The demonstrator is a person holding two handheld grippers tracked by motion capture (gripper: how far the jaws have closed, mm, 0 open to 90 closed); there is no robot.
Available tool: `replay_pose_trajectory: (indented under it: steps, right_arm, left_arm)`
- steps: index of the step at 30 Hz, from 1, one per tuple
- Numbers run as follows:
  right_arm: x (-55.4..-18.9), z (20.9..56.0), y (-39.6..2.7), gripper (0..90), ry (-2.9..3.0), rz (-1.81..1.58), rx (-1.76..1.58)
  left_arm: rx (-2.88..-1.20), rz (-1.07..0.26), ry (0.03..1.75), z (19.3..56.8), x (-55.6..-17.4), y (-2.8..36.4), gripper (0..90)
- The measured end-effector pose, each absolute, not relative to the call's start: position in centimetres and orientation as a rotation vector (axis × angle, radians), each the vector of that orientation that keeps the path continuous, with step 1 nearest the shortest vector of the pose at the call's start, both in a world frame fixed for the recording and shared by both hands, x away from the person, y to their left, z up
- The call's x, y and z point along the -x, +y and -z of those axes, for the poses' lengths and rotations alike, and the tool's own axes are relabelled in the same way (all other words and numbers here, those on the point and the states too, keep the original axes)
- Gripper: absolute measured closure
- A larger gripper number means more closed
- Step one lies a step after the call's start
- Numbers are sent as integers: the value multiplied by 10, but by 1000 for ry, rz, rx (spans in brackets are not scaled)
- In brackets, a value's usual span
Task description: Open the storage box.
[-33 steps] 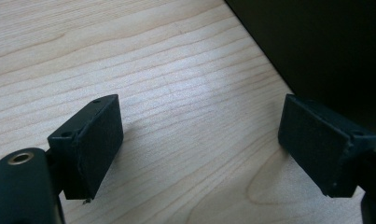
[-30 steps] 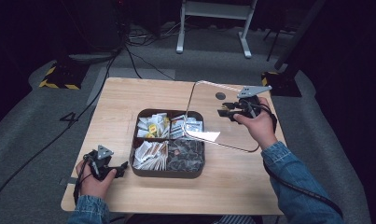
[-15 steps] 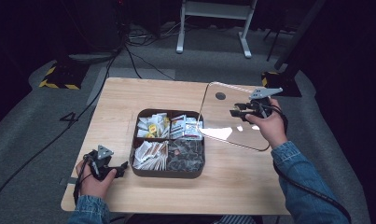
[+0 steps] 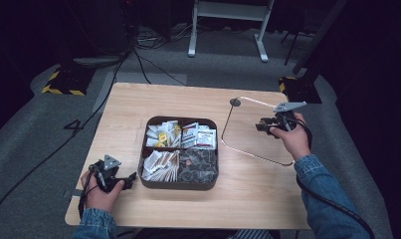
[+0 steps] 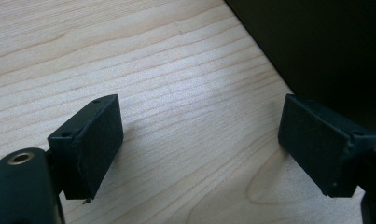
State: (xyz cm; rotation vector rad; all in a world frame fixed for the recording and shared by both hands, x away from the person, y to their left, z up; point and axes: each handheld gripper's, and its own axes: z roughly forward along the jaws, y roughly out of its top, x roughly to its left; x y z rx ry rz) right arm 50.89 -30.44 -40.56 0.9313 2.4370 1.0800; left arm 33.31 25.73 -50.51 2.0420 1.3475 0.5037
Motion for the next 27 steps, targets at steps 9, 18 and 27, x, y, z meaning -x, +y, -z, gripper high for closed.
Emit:
replay_pose_trajectory:
  steps: [9, 18, 27]
  right_arm:
    - [-513, 438, -319, 592, 2455, -1034, -1005]
    - [-514, 463, -328, 591, 2464, -1010, -1062]
    - [-514, 476, -332, 591, 2466, -1005, -1076]
  left_arm:
    - [-2042, -503, 1348, 505, -333, 257, 145]
    - [-2042, -504, 1347, 505, -333, 257, 145]
    - [-2042, -504, 1348, 505, -333, 257, 145]
